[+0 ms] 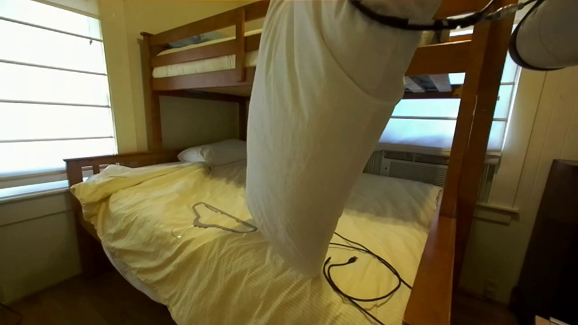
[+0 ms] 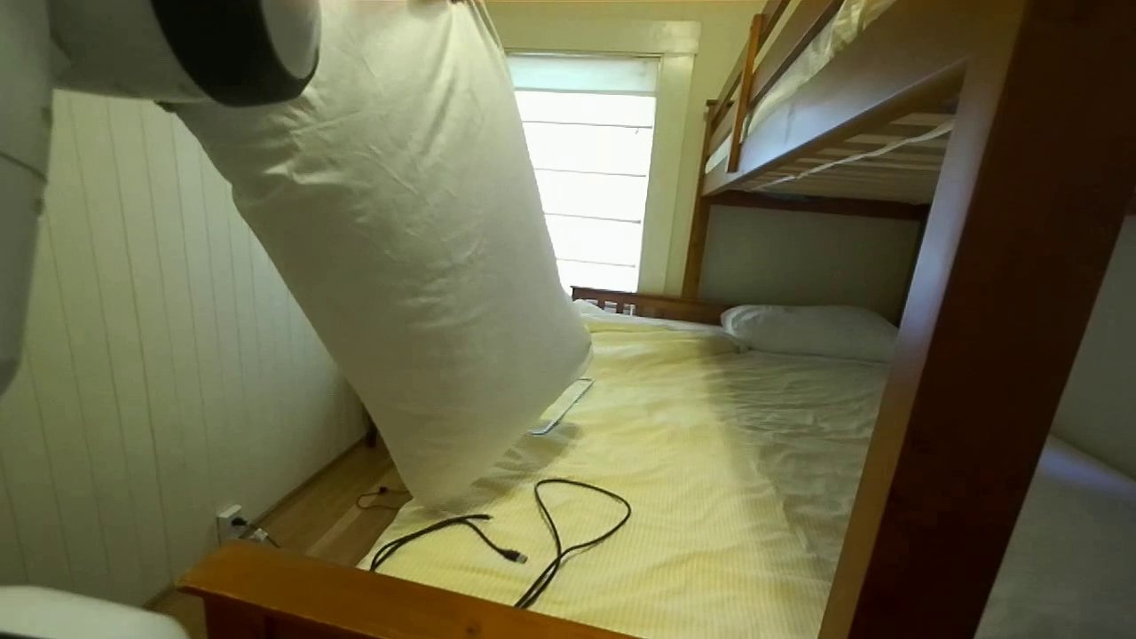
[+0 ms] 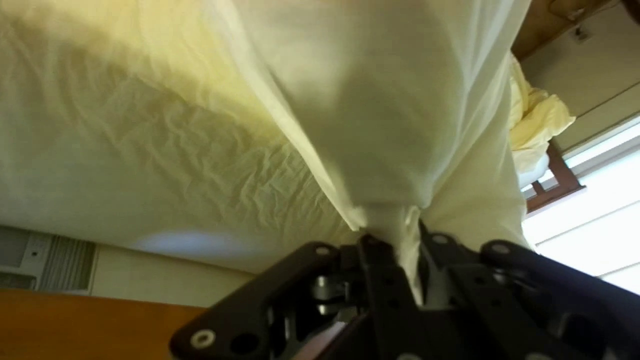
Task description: Flip the pillow over
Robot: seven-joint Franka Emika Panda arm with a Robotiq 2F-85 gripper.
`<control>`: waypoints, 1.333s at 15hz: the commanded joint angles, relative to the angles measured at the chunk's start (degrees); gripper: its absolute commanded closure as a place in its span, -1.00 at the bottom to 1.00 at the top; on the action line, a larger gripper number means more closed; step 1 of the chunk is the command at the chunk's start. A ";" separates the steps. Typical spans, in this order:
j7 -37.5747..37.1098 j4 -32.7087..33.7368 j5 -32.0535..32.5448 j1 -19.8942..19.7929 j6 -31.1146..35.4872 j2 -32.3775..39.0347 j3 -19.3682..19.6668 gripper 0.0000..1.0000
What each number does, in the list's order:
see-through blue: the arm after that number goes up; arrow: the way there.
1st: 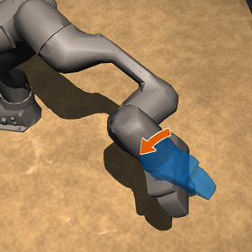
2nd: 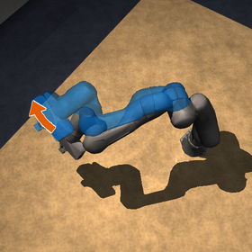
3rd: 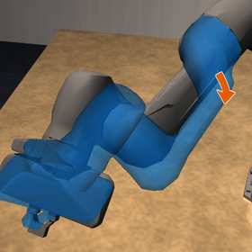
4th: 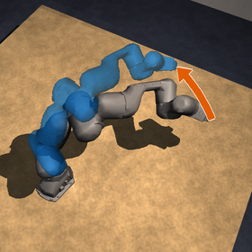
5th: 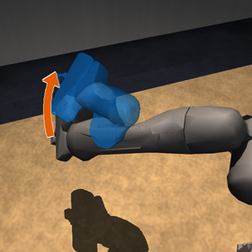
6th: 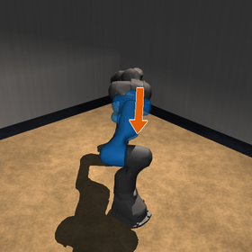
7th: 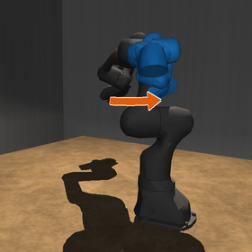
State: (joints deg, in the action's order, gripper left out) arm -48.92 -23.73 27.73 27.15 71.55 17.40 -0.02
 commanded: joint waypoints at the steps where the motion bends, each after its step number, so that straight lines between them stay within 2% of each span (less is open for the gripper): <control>1: 1.01 0.00 -15.01 -10.72 0.68 -4.94 -1.18 0.94; 4: -1.15 -0.03 -28.87 -22.86 -1.18 -5.04 -1.53 0.94; 5: 0.27 -0.04 -21.97 -16.67 -1.79 -3.69 -0.33 0.94; 6: 0.96 -0.18 -23.45 -18.92 -2.75 -3.56 -0.17 0.78; 10: 1.36 -1.11 -22.81 -17.46 -3.51 -2.53 -0.13 0.78; 11: 2.45 -1.20 -21.95 -17.69 -3.47 -1.89 0.35 0.94; 13: 5.59 -1.89 -24.29 -21.37 -3.11 -0.06 0.95 0.94; 15: 7.71 3.53 -25.74 -24.24 -6.02 5.67 1.32 0.94; 17: 9.33 -0.30 -26.99 -27.08 -4.52 6.27 1.58 0.94; 20: 12.35 -0.66 -29.38 -31.28 -5.52 9.00 1.50 0.94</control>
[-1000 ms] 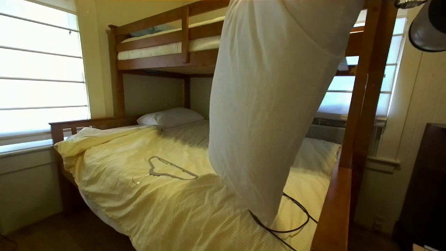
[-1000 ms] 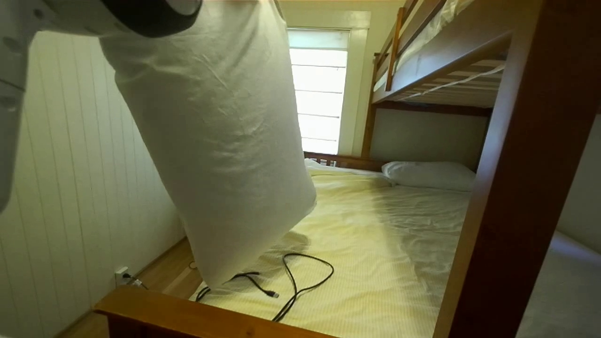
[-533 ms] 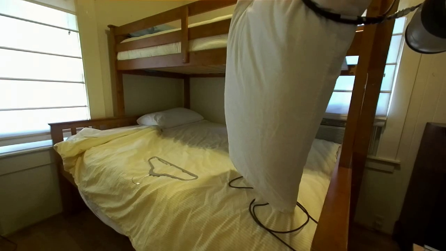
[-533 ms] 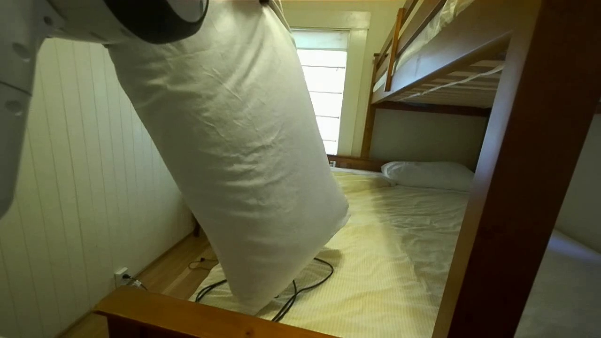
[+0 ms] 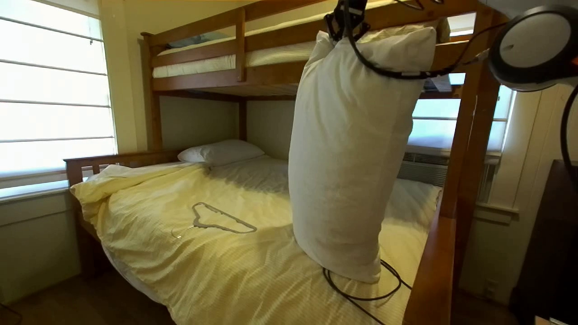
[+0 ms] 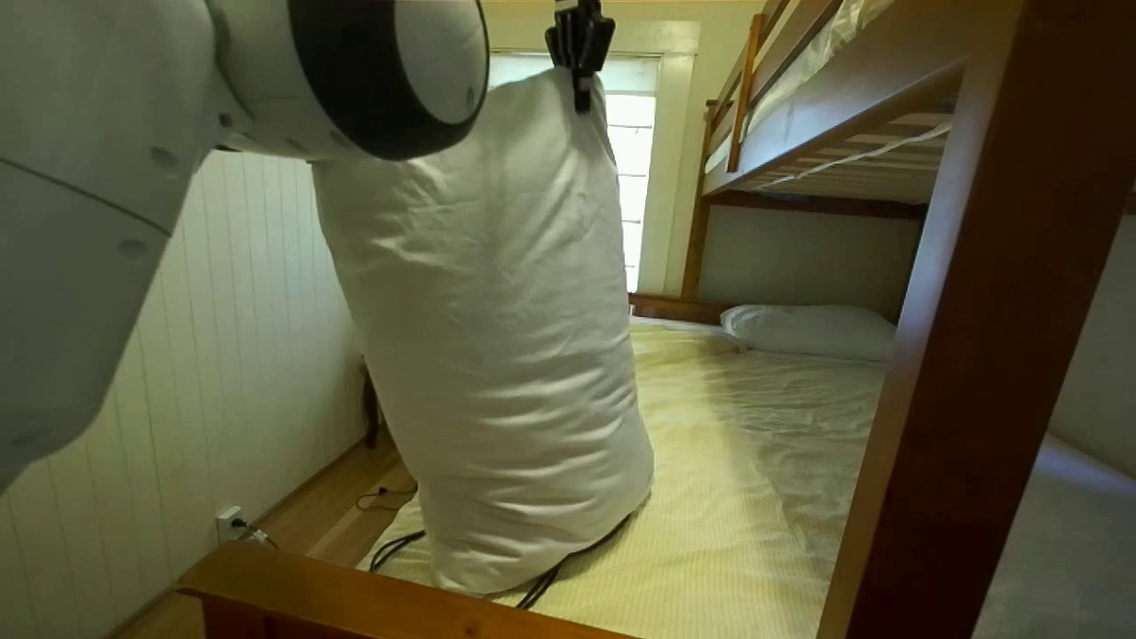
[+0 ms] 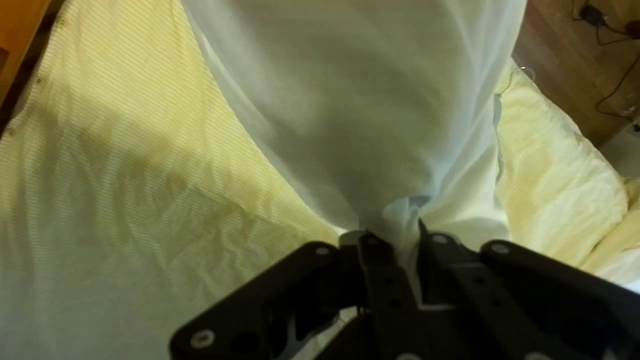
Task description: Flip the pillow over
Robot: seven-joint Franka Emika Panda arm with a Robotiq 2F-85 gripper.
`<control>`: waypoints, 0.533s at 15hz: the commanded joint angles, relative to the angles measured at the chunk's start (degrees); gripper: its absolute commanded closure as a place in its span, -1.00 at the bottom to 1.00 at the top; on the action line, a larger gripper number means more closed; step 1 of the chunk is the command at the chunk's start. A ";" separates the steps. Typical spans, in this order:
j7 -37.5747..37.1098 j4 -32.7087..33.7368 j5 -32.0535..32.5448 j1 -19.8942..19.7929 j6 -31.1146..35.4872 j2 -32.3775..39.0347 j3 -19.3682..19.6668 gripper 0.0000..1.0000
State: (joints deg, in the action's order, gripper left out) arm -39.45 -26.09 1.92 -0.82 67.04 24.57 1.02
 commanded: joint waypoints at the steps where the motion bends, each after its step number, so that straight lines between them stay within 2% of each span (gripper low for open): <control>1: 3.68 1.24 -3.90 -4.44 -2.60 1.91 0.69 0.94; 4: 5.18 0.92 -4.60 -7.84 -5.08 2.72 1.49 0.94; 8: 7.72 0.63 -2.20 -10.37 -10.53 2.91 4.14 0.94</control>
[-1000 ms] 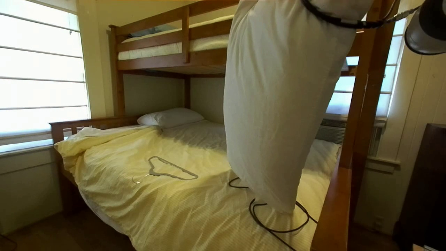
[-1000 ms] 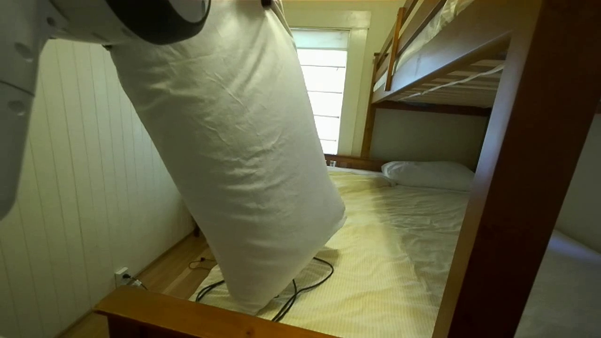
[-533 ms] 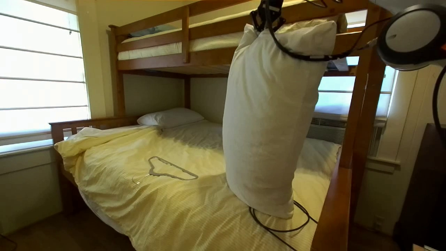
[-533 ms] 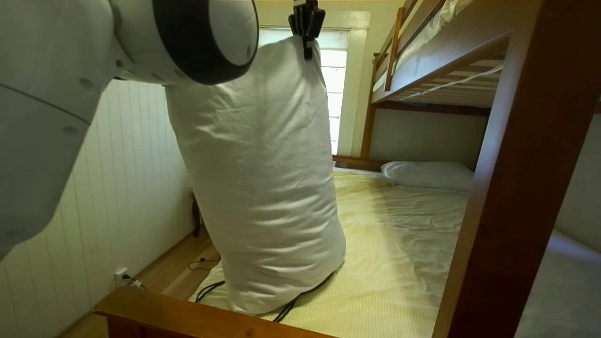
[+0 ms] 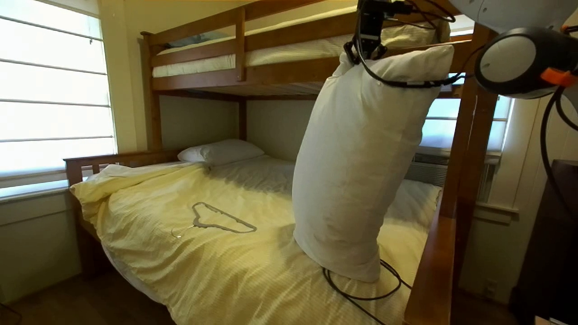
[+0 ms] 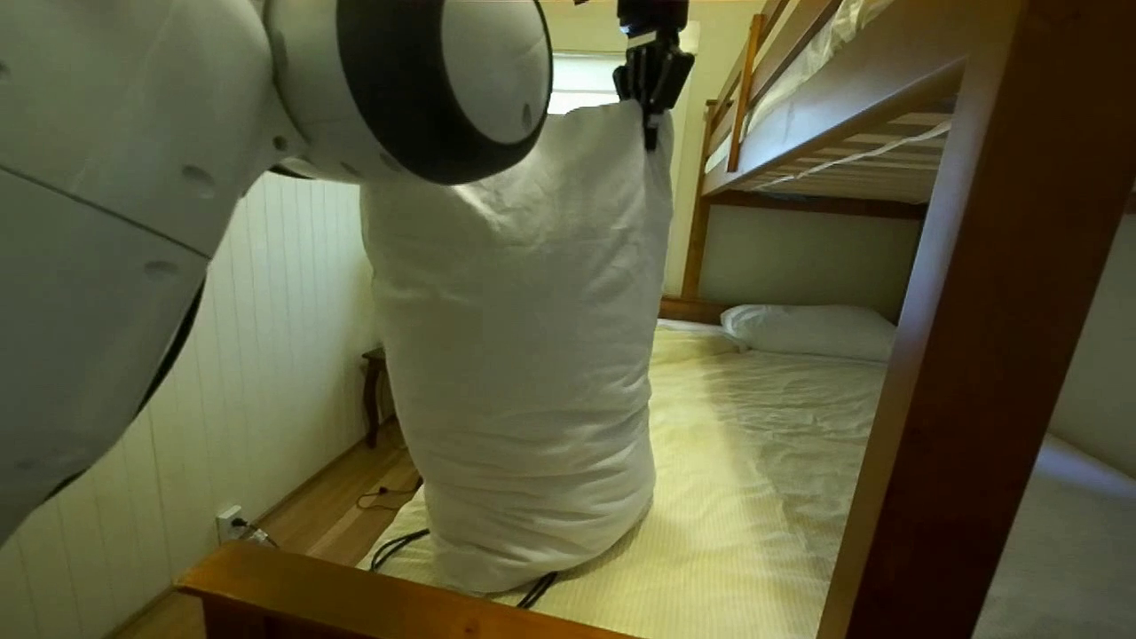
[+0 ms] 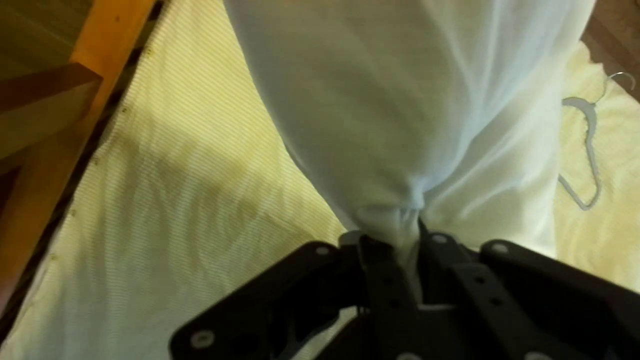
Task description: Flip the pillow over
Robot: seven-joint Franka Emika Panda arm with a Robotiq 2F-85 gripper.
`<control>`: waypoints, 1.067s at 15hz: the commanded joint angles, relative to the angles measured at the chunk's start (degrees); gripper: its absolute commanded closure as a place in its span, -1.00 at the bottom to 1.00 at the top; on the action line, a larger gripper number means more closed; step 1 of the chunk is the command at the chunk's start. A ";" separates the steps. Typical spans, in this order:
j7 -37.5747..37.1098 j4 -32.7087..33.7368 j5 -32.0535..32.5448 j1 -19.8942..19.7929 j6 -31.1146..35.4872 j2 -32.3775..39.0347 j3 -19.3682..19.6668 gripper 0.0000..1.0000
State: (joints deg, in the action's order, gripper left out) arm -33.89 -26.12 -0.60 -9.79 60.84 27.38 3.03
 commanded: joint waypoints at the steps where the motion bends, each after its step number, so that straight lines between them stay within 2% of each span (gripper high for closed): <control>1: 3.00 0.83 1.96 -1.49 -5.33 0.20 3.38 0.94; 3: 4.64 1.57 5.15 -1.65 -5.40 0.91 5.83 0.94; 6: 8.33 2.82 10.96 -1.85 -2.17 1.57 9.17 0.94; 7: 6.02 1.79 7.60 -1.94 -3.75 1.55 7.61 0.78; 14: 7.16 1.38 9.11 -2.08 -3.00 1.46 8.73 0.78; 15: 8.04 1.87 11.77 -1.49 -1.25 2.33 9.90 0.94; 16: 10.13 2.25 15.38 -0.58 1.38 3.28 11.32 0.94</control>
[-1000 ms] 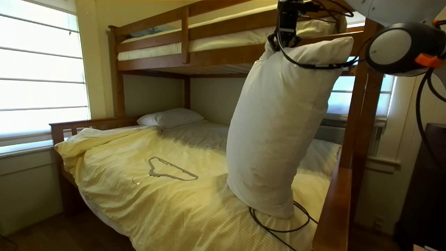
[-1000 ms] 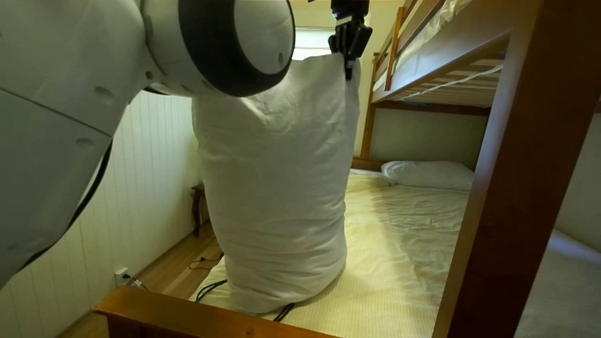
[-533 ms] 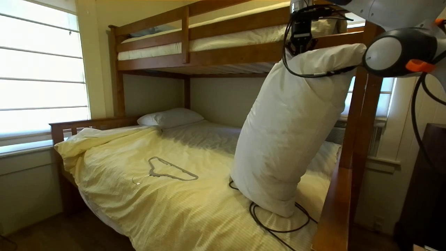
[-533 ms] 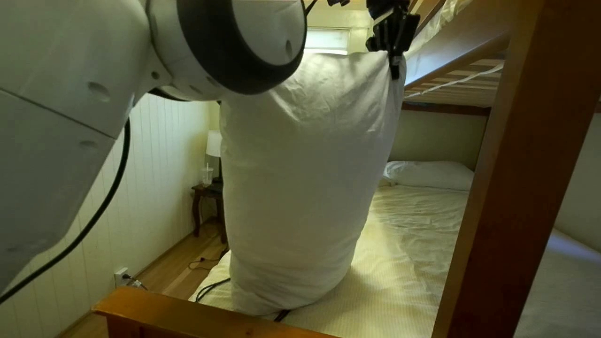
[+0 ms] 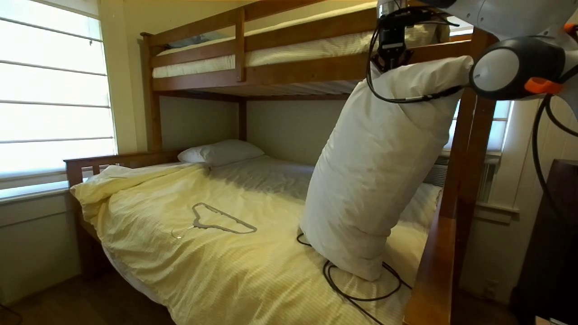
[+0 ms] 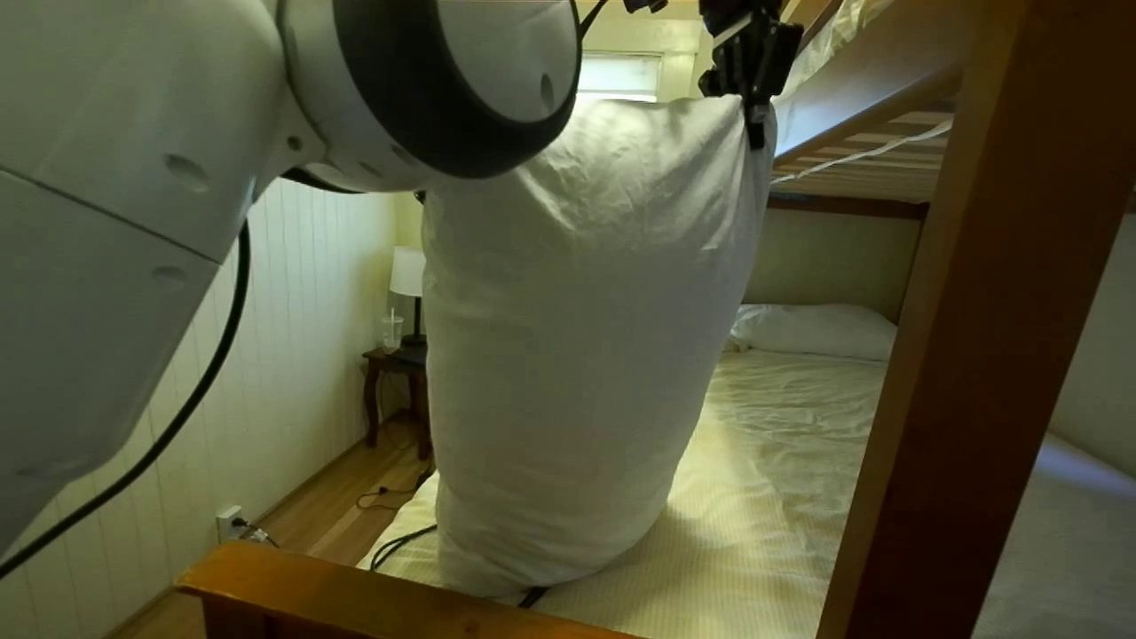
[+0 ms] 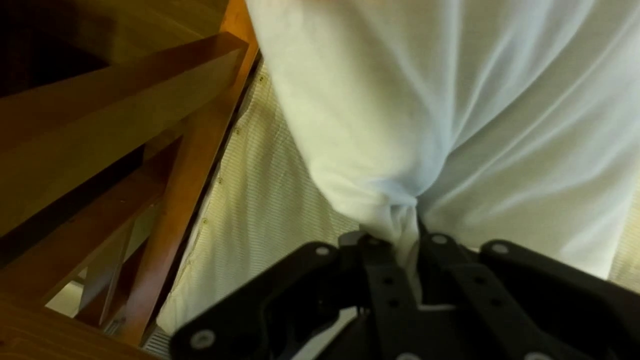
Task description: Flip the pillow over
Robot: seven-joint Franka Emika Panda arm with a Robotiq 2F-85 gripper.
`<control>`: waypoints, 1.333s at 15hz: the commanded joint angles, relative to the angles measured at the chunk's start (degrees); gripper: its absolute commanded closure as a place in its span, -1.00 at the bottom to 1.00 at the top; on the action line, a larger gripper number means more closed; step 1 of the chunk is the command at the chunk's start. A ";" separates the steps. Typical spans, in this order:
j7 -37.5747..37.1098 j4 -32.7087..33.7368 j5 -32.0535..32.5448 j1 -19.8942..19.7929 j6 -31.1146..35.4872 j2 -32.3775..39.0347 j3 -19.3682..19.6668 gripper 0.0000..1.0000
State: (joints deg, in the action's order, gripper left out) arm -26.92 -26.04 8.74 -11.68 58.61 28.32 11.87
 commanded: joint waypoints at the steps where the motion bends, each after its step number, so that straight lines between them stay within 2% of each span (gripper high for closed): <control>1: 4.39 2.23 7.35 1.10 5.98 3.18 2.87 0.94; 7: 9.26 2.73 11.07 0.50 21.01 9.03 4.09 0.94; 12: 9.00 2.00 8.80 0.75 22.68 10.43 3.05 0.94; 20: 12.80 0.91 4.57 2.02 20.12 11.17 -0.88 0.94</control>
State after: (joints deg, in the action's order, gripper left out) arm -16.09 -26.08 15.57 -10.21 79.39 38.51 12.44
